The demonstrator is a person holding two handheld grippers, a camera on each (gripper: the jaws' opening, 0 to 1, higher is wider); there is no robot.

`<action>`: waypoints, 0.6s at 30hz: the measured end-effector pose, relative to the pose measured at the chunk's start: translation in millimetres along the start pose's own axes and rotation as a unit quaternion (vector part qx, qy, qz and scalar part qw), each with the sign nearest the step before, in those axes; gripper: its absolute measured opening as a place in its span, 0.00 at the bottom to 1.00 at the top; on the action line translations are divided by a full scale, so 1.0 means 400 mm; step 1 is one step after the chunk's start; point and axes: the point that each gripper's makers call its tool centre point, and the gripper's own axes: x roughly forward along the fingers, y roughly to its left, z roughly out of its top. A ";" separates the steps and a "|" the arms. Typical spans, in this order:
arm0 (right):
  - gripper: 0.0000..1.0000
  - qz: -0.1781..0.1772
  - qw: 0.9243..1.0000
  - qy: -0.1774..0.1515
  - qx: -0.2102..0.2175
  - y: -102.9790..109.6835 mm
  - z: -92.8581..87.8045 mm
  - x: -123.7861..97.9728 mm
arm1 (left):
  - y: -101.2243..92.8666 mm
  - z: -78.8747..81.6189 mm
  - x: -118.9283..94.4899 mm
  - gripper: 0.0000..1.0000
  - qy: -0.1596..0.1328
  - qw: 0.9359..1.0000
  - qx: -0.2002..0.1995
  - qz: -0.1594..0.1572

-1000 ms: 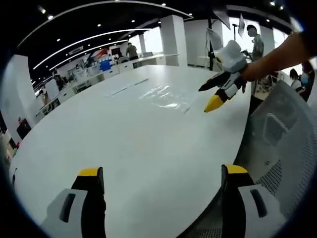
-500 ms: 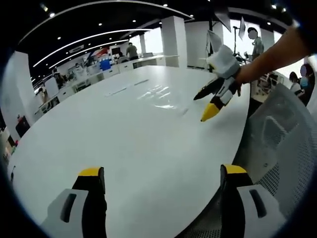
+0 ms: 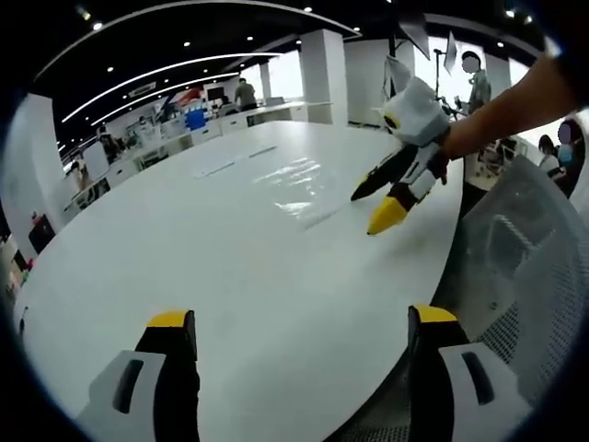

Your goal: Open the resealable bag by pulling the two sides of the seal apart until the entire bag opening is separated and visibly accessible.

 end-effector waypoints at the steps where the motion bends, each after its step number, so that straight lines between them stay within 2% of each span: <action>1: 0.66 -0.006 1.000 -0.009 0.000 -0.012 0.009 -0.006 | 0.001 0.000 0.000 0.94 0.000 1.000 0.001 0.001; 4: 0.60 -0.028 1.000 -0.009 -0.006 -0.060 0.013 -0.033 | 0.001 -0.001 -0.001 0.94 0.001 1.000 0.001 0.002; 7: 0.49 -0.045 0.999 0.023 -0.017 -0.111 -0.015 -0.060 | 0.000 -0.003 0.001 0.94 0.004 1.000 0.002 0.000; 8: 0.46 -0.053 0.997 0.034 -0.037 -0.123 -0.022 -0.067 | -0.001 -0.003 0.001 0.94 0.004 1.000 0.004 -0.001; 10: 0.41 -0.049 0.996 0.036 -0.059 -0.128 -0.027 -0.071 | -0.002 -0.002 0.001 0.93 0.004 1.000 0.007 -0.001; 13: 0.34 -0.044 0.996 0.055 -0.061 -0.131 -0.049 -0.070 | -0.001 0.001 -0.001 0.92 0.001 1.000 0.009 0.000; 18: 0.24 -0.041 0.994 0.065 -0.075 -0.138 -0.056 -0.062 | -0.001 -0.001 -0.002 0.92 0.003 1.000 0.011 0.001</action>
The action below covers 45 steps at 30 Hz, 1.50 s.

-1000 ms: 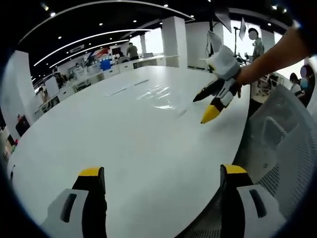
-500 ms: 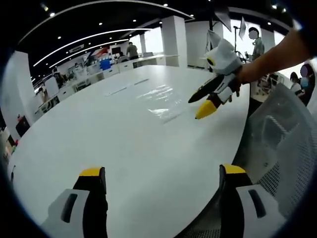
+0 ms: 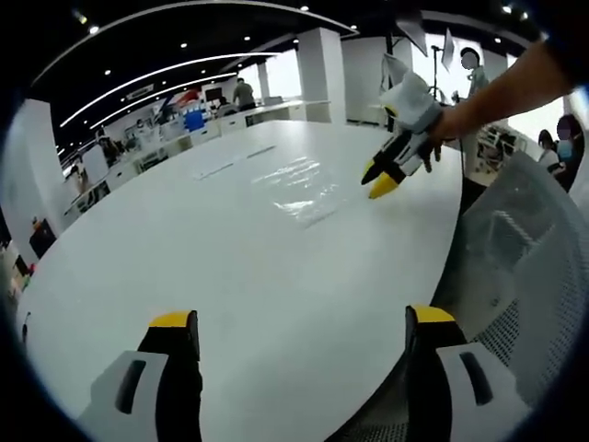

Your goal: Open the resealable bag by pulling the two sides of the seal apart until the entire bag opening is separated and visibly accessible.

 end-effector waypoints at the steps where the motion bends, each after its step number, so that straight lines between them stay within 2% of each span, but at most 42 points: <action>1: 0.24 0.001 1.000 0.002 -0.003 0.000 -0.002 0.003 | 0.000 0.000 0.000 0.92 -0.001 1.000 0.001 0.000; 5: 0.18 0.009 0.999 0.038 -0.029 -0.003 -0.030 0.018 | 0.001 0.004 -0.001 0.91 -0.004 1.000 0.005 0.001; 6: 0.16 0.008 0.998 0.029 -0.049 -0.011 -0.020 0.017 | 0.000 0.002 -0.001 0.91 -0.002 1.000 0.003 0.001; 10: 0.10 0.008 0.998 0.035 -0.049 -0.020 -0.024 0.014 | -0.004 -0.001 0.000 0.91 0.002 1.000 0.007 -0.002; 16: 0.03 0.028 0.994 0.042 -0.093 -0.009 -0.022 0.015 | -0.009 -0.007 0.004 0.91 0.008 1.000 0.012 -0.007; 22: 0.01 0.033 0.995 0.046 -0.083 -0.008 -0.023 0.018 | -0.002 -0.008 0.003 0.90 0.009 1.000 0.005 -0.002; 26: 0.00 0.042 0.992 0.060 -0.107 0.000 -0.024 0.018 | -0.006 -0.014 0.004 0.90 0.015 1.000 0.014 -0.003; 32: 0.00 0.043 0.989 0.062 -0.126 0.002 -0.026 0.018 | -0.001 -0.013 0.003 0.90 0.015 1.000 0.016 0.001; 35: 0.00 0.060 0.984 0.067 -0.155 0.025 -0.029 0.016 | 0.001 -0.010 0.002 0.90 0.013 1.000 0.017 0.004; 38: 0.00 0.087 0.974 0.080 -0.192 0.057 -0.033 0.007 | -0.002 -0.014 0.003 0.90 0.016 1.000 0.019 0.001; 45: 0.00 0.105 0.972 0.071 -0.197 0.080 -0.015 -0.009 | -0.008 -0.018 0.005 0.89 0.020 0.999 0.031 -0.002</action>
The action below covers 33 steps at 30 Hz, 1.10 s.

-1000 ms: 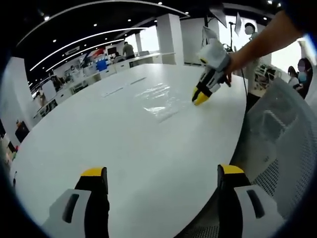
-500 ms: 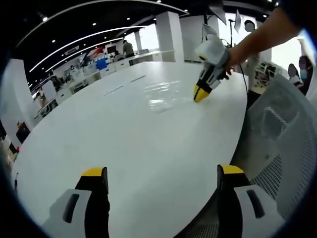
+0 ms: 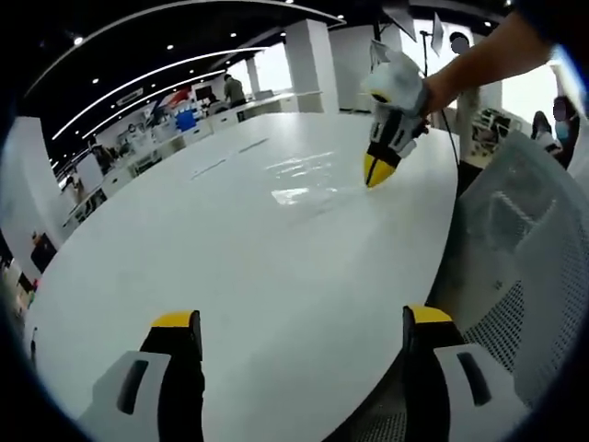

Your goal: Open the resealable bag by pulling the two sides of the seal apart until the entire bag opening is separated and visibly accessible.

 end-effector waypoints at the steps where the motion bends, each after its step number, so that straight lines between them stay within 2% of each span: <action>1: 0.00 0.002 1.000 -0.002 -0.005 0.005 0.004 -0.003 | -0.002 -0.001 0.000 0.89 0.001 1.000 0.000 -0.002; 5: 0.00 0.013 0.999 -0.008 -0.028 0.020 0.017 -0.010 | -0.008 -0.004 0.000 0.89 0.006 1.000 0.006 -0.004; 8: 0.00 0.025 0.998 0.003 -0.066 0.036 0.013 -0.015 | -0.011 -0.002 0.000 0.89 0.005 1.000 0.008 -0.005; 13: 0.00 0.039 0.994 0.013 -0.101 0.063 0.004 -0.022 | -0.017 -0.007 0.001 0.88 0.010 1.000 0.007 -0.011; 19: 0.00 0.046 0.992 0.006 -0.116 0.079 0.019 -0.041 | -0.020 -0.012 0.002 0.87 0.018 1.000 0.012 -0.014; 20: 0.00 0.055 0.991 0.003 -0.123 0.089 0.025 -0.046 | -0.022 -0.020 0.004 0.86 0.029 0.999 0.016 -0.017; 22: 0.00 0.057 0.990 0.003 -0.127 0.093 0.032 -0.052 | -0.026 -0.021 0.005 0.85 0.032 0.998 0.042 -0.018; 26: 0.00 0.064 0.990 -0.007 -0.124 0.102 0.047 -0.061 | -0.038 -0.025 0.010 0.85 0.042 0.997 0.057 -0.028; 33: 0.00 0.074 0.989 -0.003 -0.131 0.111 0.052 -0.063 | -0.032 -0.001 0.018 0.84 0.046 0.995 0.081 -0.041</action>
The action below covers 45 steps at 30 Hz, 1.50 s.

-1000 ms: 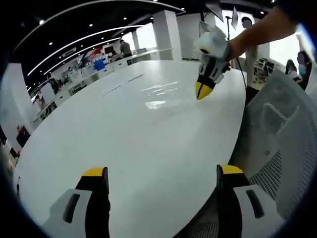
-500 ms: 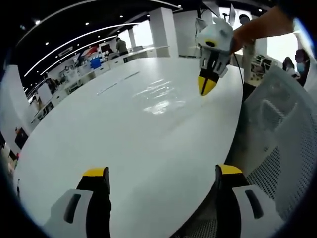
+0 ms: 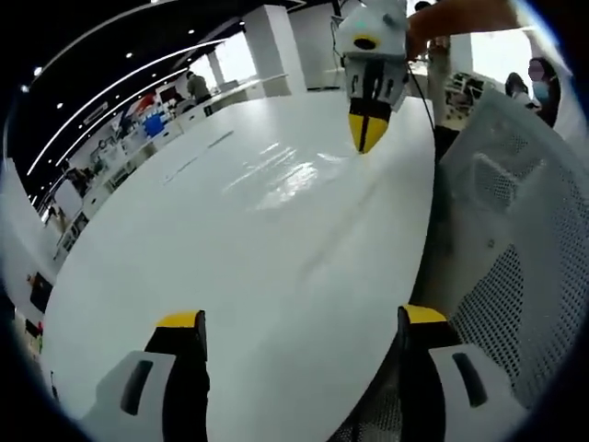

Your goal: Open the resealable bag by pulling the two sides of the seal apart until the entire bag opening is separated and visibly accessible.

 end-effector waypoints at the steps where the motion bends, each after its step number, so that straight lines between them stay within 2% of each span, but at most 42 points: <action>1: 0.00 0.001 1.000 0.002 -0.003 0.000 0.000 -0.001 | 0.003 0.012 0.001 0.84 -0.003 1.000 0.001 -0.004; 4: 0.00 0.004 1.000 0.005 -0.006 0.001 0.002 -0.003 | 0.014 0.036 0.005 0.81 -0.009 1.000 0.014 -0.009; 8: 0.00 0.006 1.000 0.008 -0.016 0.005 0.008 -0.007 | 0.009 0.059 0.020 0.72 -0.003 0.999 0.039 -0.031; 12: 0.00 0.014 1.000 0.005 -0.022 0.018 0.016 -0.007 | 0.006 0.075 0.036 0.67 0.002 0.997 0.068 -0.035; 17: 0.00 0.019 0.999 0.006 -0.032 0.034 0.024 -0.005 | -0.021 0.099 0.053 0.56 0.000 0.992 0.115 -0.050; 23: 0.00 0.027 0.999 0.012 -0.043 0.048 0.030 -0.005 | -0.047 0.114 0.065 0.46 0.000 0.988 0.140 -0.065; 28: 0.00 0.025 0.998 0.010 -0.048 0.044 0.039 -0.012 | -0.053 0.117 0.072 0.35 0.004 0.980 0.185 -0.072; 30: 0.00 0.025 0.998 0.011 -0.052 0.042 0.042 -0.015 | -0.055 0.115 0.076 0.28 0.009 0.973 0.213 -0.083; 35: 0.00 0.024 0.998 0.010 -0.056 0.038 0.048 -0.023 | -0.047 0.124 0.083 0.16 0.009 0.969 0.233 -0.082; 38: 0.00 0.022 0.998 0.007 -0.053 0.038 0.052 -0.025 | -0.042 0.130 0.086 0.11 0.010 0.969 0.234 -0.081; 41: 0.00 0.019 0.999 0.004 -0.048 0.038 0.054 -0.026 | -0.042 0.140 0.086 0.02 0.006 0.967 0.243 -0.080; 43: 0.00 0.017 0.999 0.000 -0.031 0.034 0.052 -0.025 | -0.038 0.143 0.089 0.01 0.004 0.965 0.252 -0.077; 45: 0.00 0.014 1.000 -0.010 -0.007 0.032 0.056 -0.026 | -0.034 0.144 0.088 0.00 0.005 0.966 0.250 -0.071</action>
